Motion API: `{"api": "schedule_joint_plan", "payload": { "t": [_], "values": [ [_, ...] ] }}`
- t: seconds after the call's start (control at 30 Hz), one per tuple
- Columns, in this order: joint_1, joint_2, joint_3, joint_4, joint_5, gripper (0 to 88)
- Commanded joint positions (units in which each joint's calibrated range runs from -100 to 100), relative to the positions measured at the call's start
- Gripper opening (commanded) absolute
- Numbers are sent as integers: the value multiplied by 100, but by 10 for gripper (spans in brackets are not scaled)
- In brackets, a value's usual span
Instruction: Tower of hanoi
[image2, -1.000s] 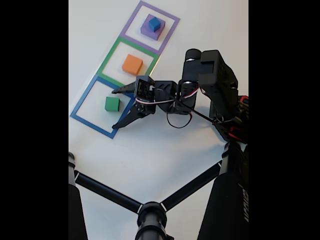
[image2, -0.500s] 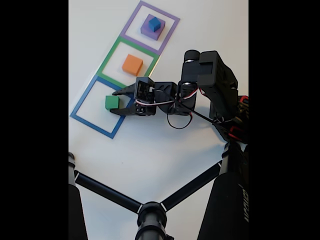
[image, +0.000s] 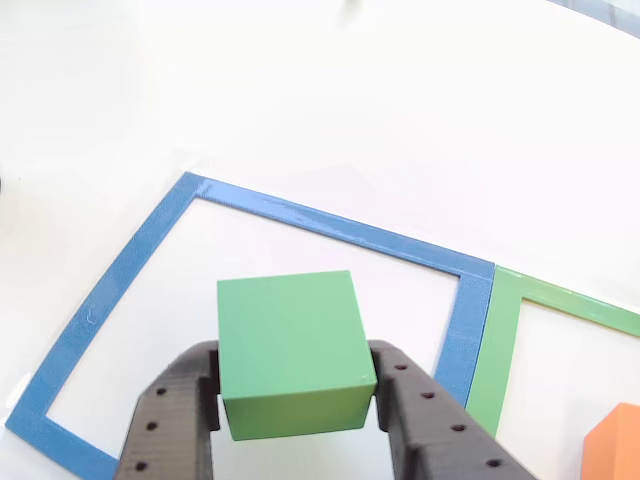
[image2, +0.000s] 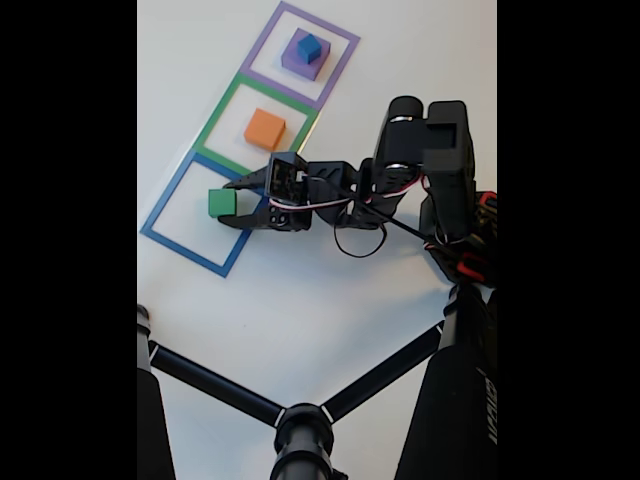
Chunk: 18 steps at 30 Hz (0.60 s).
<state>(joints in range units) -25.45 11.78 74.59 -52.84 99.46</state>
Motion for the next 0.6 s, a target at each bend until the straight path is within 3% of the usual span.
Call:
{"api": "schedule_joint_plan", "payload": {
  "t": [0.0, 0.13, 0.33, 0.43, 0.57],
  "values": [
    [168, -1989, 68, 1608, 54, 47],
    [398, -3644, -323, 3802, 54, 46],
    [580, -5719, -2305, 8288, 54, 45],
    [561, -6123, -3977, 10466, 54, 46],
    [618, -6204, -6123, 12604, 54, 48]
  ]
}}
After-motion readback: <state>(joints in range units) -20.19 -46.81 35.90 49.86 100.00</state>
